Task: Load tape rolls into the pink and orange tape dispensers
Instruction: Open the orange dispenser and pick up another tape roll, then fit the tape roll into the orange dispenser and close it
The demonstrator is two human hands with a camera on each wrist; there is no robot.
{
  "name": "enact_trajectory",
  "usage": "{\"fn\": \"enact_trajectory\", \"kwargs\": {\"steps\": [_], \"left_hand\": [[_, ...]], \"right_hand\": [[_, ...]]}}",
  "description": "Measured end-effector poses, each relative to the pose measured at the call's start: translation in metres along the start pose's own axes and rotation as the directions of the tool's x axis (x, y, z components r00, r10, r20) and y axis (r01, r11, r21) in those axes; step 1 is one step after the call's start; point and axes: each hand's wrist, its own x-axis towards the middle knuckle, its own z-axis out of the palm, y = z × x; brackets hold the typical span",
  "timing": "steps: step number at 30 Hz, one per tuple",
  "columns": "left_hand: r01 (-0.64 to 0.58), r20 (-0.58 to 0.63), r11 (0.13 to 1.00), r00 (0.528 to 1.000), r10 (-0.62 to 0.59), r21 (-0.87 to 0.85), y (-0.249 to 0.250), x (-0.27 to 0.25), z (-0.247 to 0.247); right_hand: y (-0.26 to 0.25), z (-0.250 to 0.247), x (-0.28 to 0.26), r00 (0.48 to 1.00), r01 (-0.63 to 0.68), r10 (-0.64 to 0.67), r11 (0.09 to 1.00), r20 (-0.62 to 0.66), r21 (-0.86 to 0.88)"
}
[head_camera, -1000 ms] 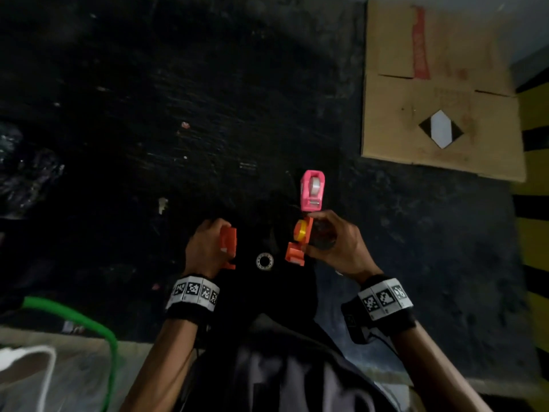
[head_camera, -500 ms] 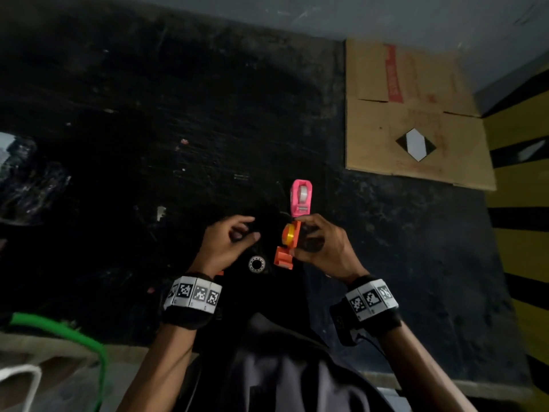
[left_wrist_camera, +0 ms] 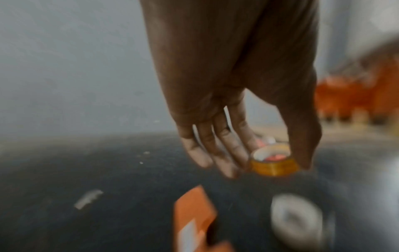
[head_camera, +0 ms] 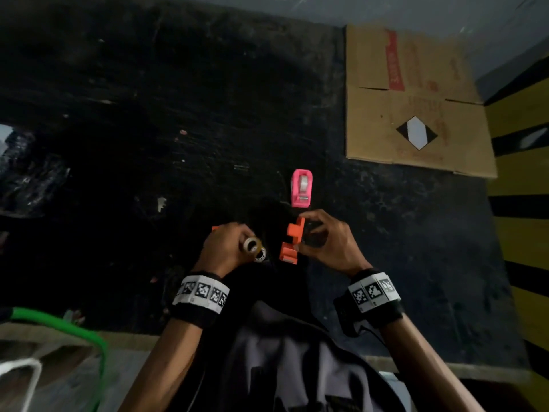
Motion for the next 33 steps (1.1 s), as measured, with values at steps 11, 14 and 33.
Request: {"fn": "enact_trajectory", "kwargs": {"steps": [11,14,33], "left_hand": [[0.008,0.066,0.805,0.996,-0.059,0.593,-0.035,-0.005,0.061],[0.012,0.024,0.890,0.999,-0.026,0.456,-0.035,0.001,0.061],[-0.179,-0.044,0.984,0.983,0.180,0.019,-0.002,0.007,0.032]], "right_hand": [[0.008,0.005,-0.011,0.999,-0.042,0.042,0.999,-0.005,-0.009],[0.009,0.004,-0.012,0.999,-0.043,0.043,0.999,-0.008,-0.021],[0.001,0.011,0.002,0.994,0.076,-0.065,0.990,0.090,-0.118]]}}
